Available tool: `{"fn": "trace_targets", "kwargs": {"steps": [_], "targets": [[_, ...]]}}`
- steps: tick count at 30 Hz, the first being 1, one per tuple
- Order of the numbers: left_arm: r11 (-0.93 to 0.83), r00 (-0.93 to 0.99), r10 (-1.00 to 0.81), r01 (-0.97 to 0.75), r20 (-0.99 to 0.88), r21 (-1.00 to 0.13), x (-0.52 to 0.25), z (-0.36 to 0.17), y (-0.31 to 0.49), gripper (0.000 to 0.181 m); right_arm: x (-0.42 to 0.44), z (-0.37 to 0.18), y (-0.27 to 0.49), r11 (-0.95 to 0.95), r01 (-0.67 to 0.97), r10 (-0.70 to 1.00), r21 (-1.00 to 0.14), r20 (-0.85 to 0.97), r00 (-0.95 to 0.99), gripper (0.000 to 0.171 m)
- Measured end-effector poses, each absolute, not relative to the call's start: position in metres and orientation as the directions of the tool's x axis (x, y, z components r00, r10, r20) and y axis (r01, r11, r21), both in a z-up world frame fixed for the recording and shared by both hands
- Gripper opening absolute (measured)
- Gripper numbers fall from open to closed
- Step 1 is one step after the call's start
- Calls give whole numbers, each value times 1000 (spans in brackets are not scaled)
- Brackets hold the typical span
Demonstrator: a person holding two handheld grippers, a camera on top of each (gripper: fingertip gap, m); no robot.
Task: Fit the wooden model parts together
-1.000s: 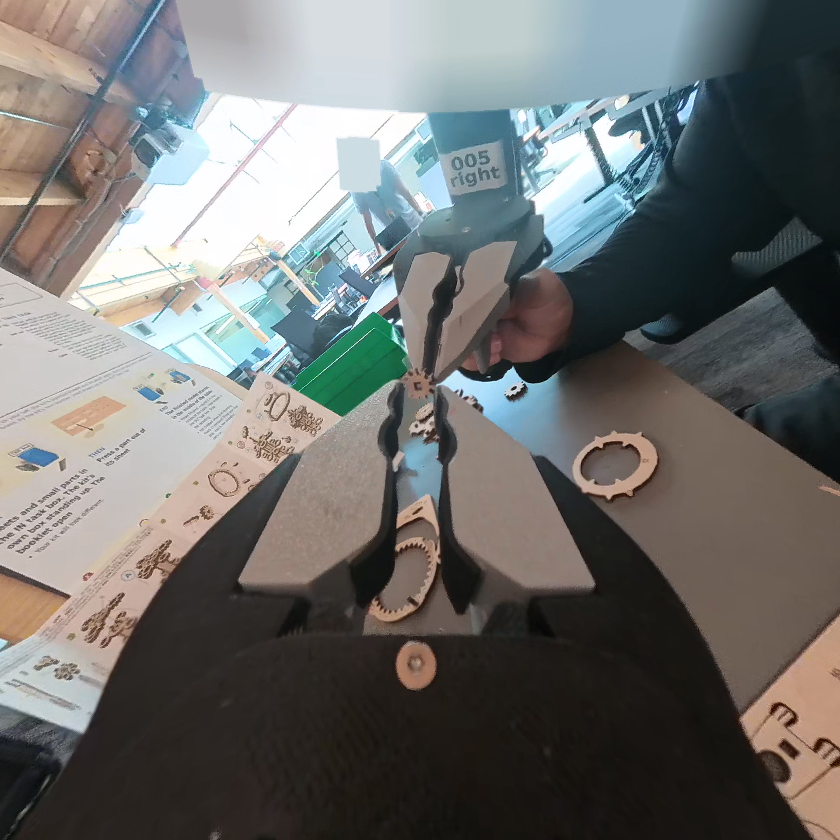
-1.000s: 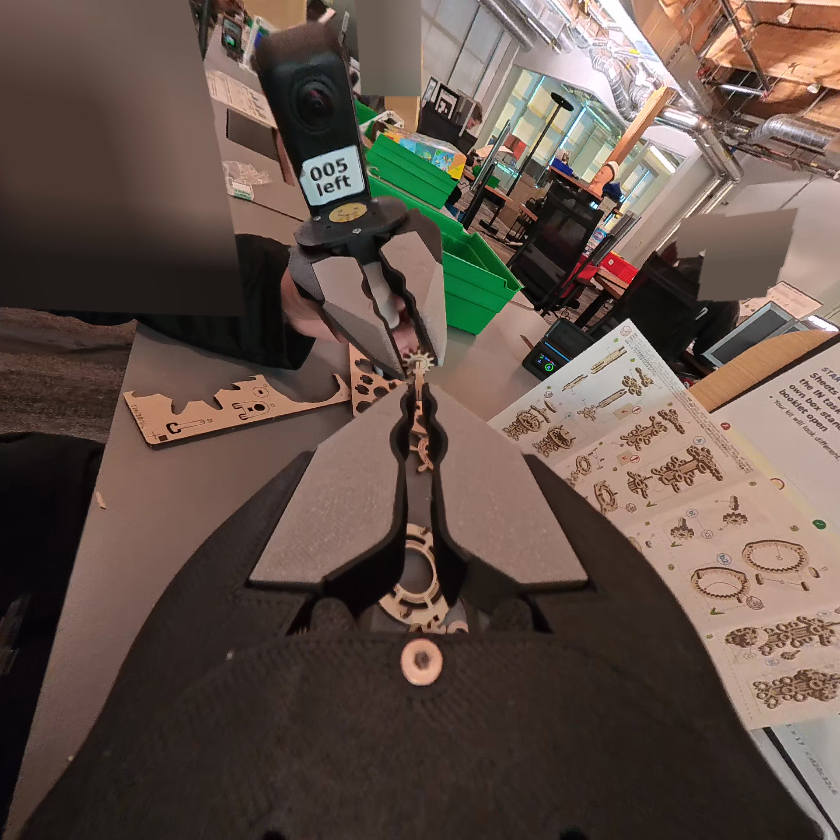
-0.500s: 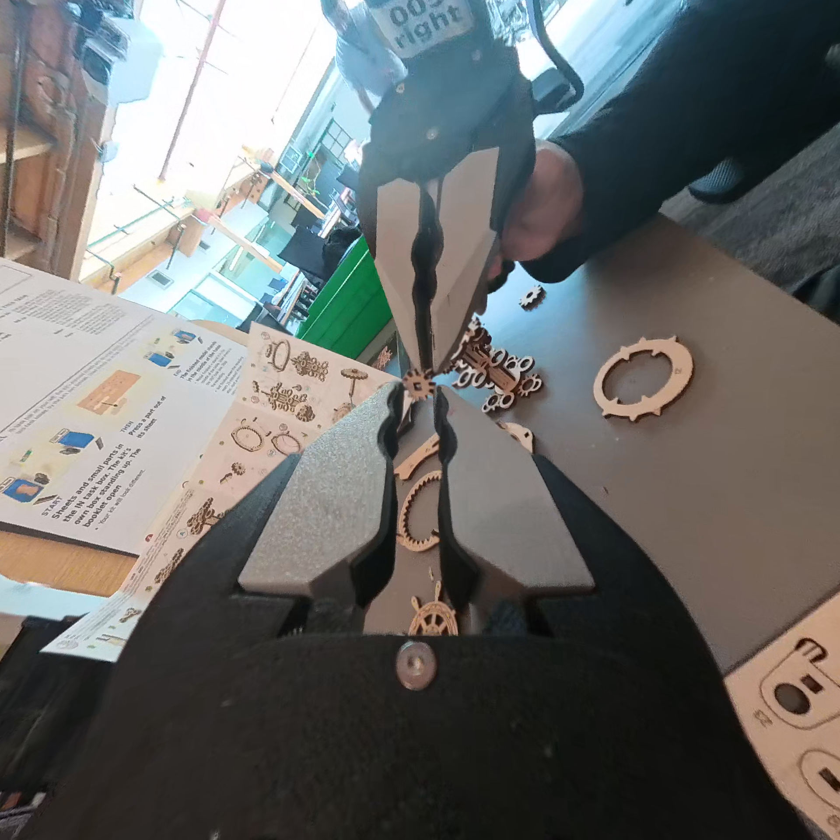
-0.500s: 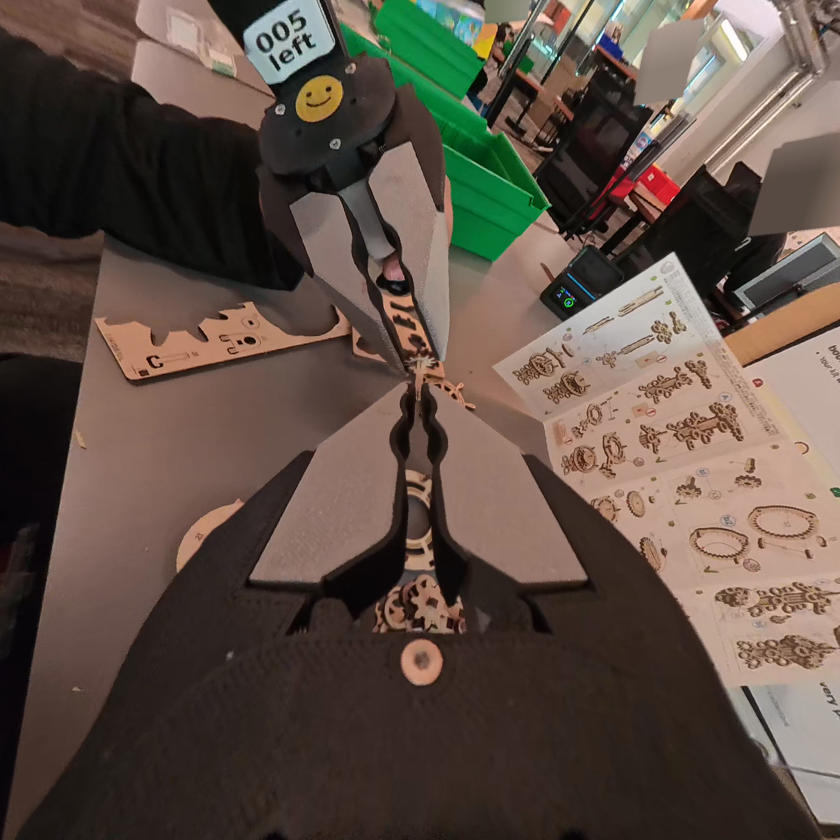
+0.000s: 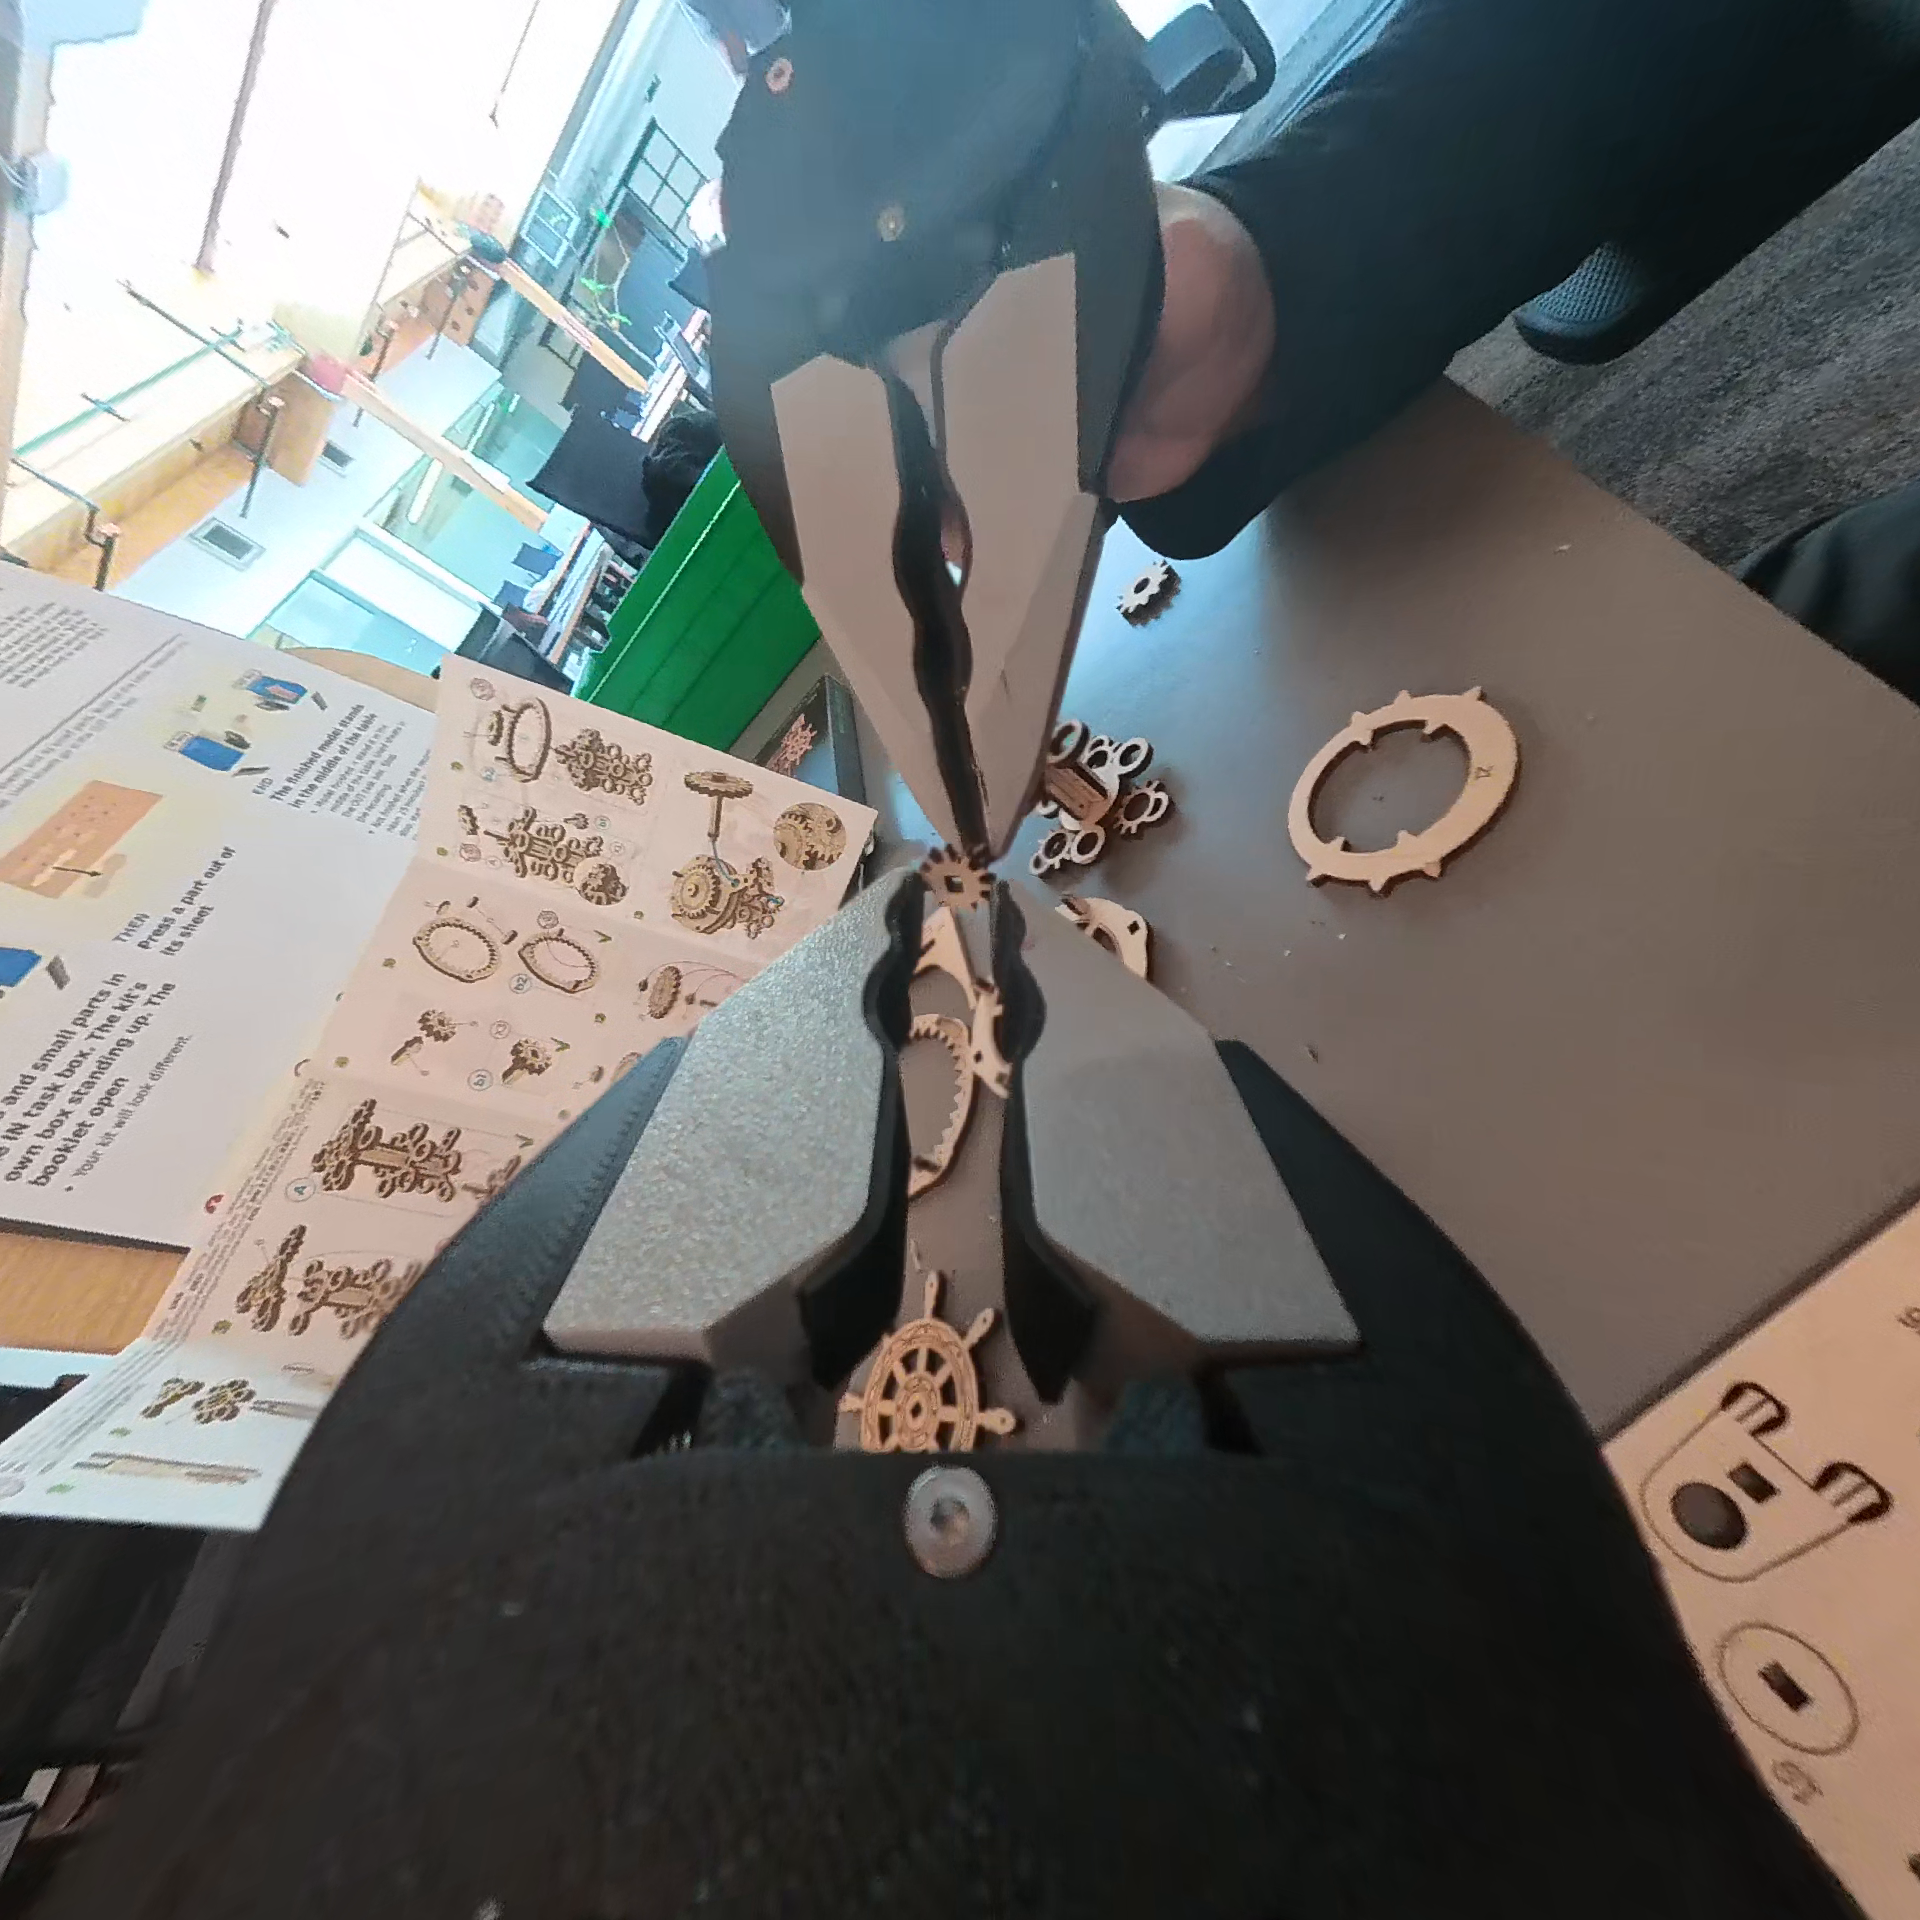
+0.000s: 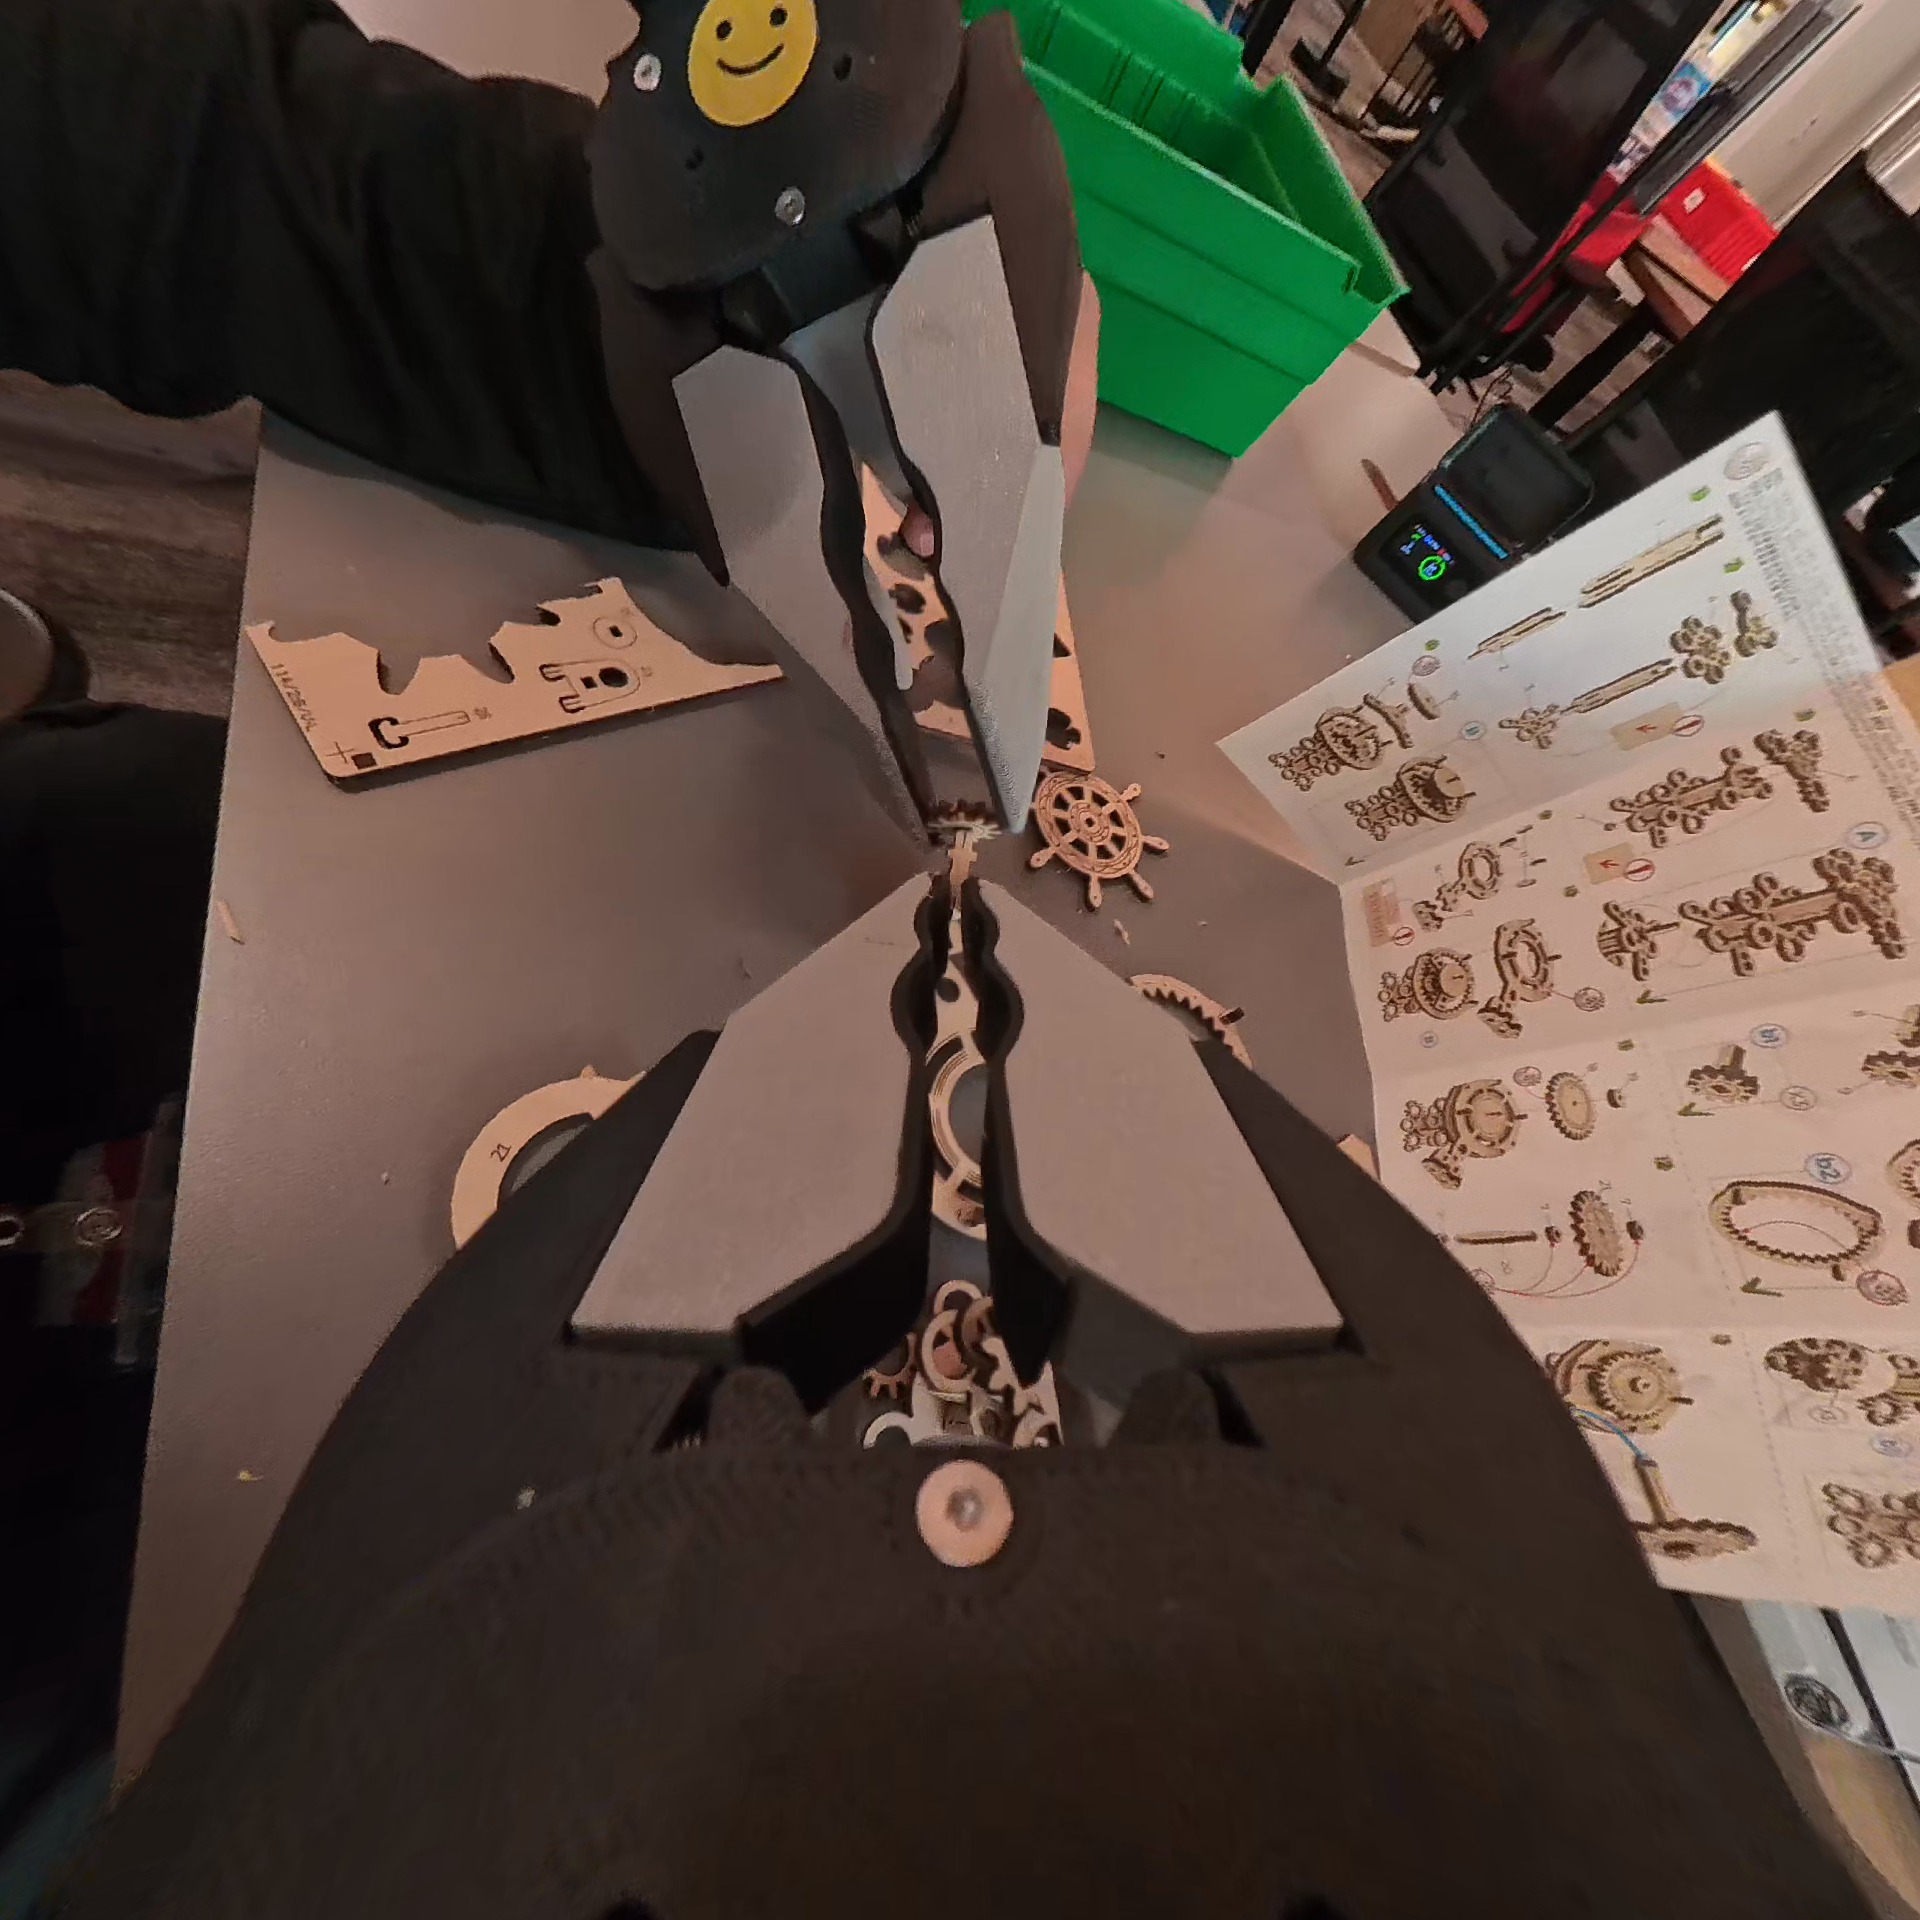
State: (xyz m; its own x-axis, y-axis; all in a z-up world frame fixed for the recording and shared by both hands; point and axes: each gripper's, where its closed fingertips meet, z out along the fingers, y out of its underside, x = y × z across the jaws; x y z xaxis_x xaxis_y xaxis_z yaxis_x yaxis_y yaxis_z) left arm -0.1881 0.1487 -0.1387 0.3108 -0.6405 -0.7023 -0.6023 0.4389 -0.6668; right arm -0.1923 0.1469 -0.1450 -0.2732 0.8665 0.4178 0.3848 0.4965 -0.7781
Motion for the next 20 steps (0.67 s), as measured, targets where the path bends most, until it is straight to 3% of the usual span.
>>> {"fn": "trace_targets", "kwargs": {"steps": [4, 10, 14, 20], "targets": [[446, 283, -665, -592, -691, -672, -181, -144, 145, 9, -195, -157, 146, 523, 426, 852, -738, 438, -287, 0], [402, 300, -693, -594, -656, -697, -190, -149, 149, 10, -197, -153, 151, 438, 395, 895, -808, 348, -280, 0], [326, 284, -753, -622, -593, -712, -200, -165, 148, 10, -195, -176, 150, 435, 476, 893, -764, 302, -333, 0], [304, 324, -753, -600, -572, -740, -210, -156, 148, 10, -196, -167, 157, 512, 449, 859, -733, 433, -273, 0]]}}
